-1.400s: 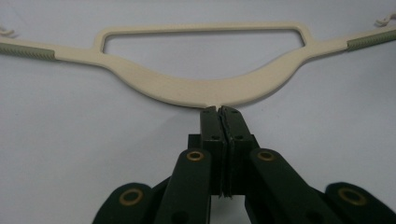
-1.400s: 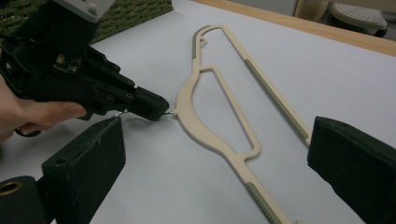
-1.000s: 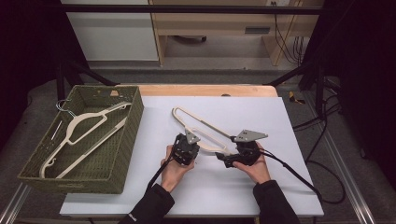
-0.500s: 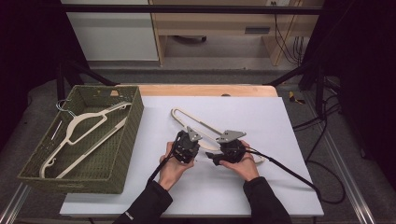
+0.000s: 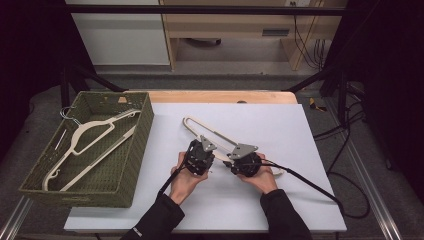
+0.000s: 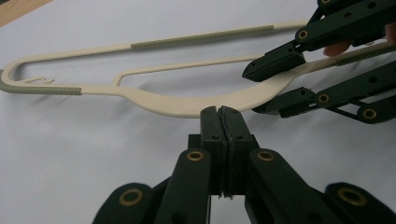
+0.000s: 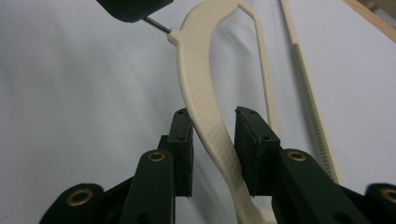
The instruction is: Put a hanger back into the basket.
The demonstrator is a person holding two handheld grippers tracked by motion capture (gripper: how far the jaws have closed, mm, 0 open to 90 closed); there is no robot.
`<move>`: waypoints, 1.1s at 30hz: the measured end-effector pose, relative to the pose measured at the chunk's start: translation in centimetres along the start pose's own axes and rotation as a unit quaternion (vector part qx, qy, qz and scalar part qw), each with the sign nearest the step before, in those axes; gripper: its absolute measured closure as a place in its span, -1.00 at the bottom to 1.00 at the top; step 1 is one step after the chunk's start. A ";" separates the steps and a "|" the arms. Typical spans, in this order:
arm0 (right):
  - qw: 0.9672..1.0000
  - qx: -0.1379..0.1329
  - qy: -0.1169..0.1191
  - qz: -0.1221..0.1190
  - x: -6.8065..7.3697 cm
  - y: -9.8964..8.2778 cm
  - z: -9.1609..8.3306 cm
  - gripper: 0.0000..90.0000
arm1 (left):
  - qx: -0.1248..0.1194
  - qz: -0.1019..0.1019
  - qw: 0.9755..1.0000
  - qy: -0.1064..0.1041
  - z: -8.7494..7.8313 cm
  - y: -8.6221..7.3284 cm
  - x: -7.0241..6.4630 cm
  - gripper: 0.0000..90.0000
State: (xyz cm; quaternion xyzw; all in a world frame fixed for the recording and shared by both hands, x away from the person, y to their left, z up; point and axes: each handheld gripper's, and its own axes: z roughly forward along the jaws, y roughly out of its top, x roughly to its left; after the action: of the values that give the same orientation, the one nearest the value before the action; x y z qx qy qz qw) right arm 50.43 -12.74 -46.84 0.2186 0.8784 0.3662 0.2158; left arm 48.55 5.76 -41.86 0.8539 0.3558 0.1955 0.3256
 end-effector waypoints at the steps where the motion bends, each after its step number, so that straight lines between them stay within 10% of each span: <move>1: 1.000 -0.002 0.001 -0.009 0.0 0.0 -0.1 0.56 | -0.005 0.000 1.000 0.000 -0.1 0.0 0.0 0.96; 6: 1.000 -0.009 -0.002 -0.030 -0.1 0.1 -0.6 0.62 | -0.055 -0.008 0.998 -0.019 -2.1 0.1 0.7 0.62; 15: 0.999 -0.007 -0.007 -0.032 -0.1 0.4 -1.9 0.69 | -0.154 -0.019 0.987 -0.039 -8.4 -0.8 4.5 -0.08; 25: 0.999 -0.017 -0.025 -0.045 -0.5 0.8 -3.8 0.82 | -0.191 -0.003 0.980 -0.049 -10.9 -4.1 6.1 -0.73; 33: 0.997 -0.027 -0.052 -0.040 -1.2 0.7 -5.7 0.91 | -0.195 -0.009 0.978 -0.067 -10.8 -6.3 5.8 -0.84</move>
State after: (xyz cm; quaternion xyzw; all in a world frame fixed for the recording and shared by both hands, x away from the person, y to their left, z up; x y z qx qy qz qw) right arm 48.44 -16.07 -42.40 0.1961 0.8637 0.3693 0.2816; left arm 43.28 17.90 -37.95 0.7819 0.2954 0.2008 0.5110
